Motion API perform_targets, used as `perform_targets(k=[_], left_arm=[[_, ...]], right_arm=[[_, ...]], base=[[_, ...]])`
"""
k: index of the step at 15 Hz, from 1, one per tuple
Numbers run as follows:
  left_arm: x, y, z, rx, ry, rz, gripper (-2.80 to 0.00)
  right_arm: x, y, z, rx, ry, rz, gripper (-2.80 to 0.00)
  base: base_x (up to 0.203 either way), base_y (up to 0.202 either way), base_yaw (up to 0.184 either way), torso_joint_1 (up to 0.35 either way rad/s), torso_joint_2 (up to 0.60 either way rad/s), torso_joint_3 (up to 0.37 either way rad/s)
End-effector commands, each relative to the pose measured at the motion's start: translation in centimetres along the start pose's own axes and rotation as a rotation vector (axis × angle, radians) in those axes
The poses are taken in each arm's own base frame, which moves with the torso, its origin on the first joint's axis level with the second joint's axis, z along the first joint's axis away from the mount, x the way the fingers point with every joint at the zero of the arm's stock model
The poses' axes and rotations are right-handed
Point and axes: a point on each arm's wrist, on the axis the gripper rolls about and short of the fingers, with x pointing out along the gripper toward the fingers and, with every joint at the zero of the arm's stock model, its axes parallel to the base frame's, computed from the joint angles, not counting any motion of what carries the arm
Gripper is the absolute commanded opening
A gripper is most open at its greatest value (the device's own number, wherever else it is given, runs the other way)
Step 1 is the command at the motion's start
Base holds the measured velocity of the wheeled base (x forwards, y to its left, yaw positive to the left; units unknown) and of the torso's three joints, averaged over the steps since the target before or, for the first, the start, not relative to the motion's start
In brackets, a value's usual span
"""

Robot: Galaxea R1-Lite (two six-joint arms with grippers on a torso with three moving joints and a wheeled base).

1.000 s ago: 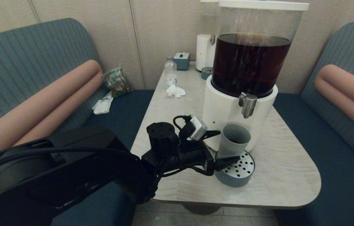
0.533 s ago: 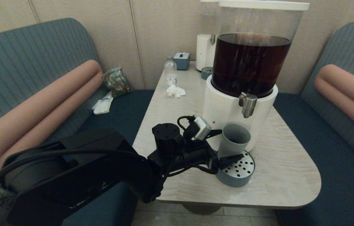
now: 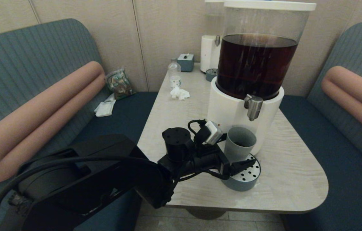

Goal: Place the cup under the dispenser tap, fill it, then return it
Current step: Place the cup next to the water dispenser

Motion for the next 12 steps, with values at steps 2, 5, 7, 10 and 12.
perform_targets(k=[2, 5, 7, 10, 12], left_arm=[[0.4, 0.1, -0.4, 0.005, -0.009, -0.004, 0.00], [0.9, 0.4, -0.8, 0.011, -0.019, 0.008, 0.00], [1.1, 0.5, -0.8, 0.008, -0.026, 0.017, 0.00], [1.3, 0.5, -0.8, -0.003, -0.032, 0.022, 0.00], [1.4, 0.3, -0.8, -0.011, -0.036, 0.029, 0.00]], right_arm=[[0.0, 0.0, 0.0, 0.000, -0.001, 0.001, -2.80], [0.0, 0.0, 0.0, 0.000, 0.001, 0.001, -2.80], [0.0, 0.0, 0.0, 0.000, 0.001, 0.001, -2.80], [0.0, 0.0, 0.0, 0.000, 0.001, 0.001, -2.80], [0.0, 0.0, 0.0, 0.000, 0.001, 0.001, -2.80]], base=[[0.000, 0.000, 0.000, 0.000, 0.00, 0.000], [0.000, 0.000, 0.000, 0.000, 0.00, 0.000], [0.000, 0.000, 0.000, 0.000, 0.00, 0.000], [0.000, 0.000, 0.000, 0.000, 0.00, 0.000], [0.000, 0.000, 0.000, 0.000, 0.00, 0.000]])
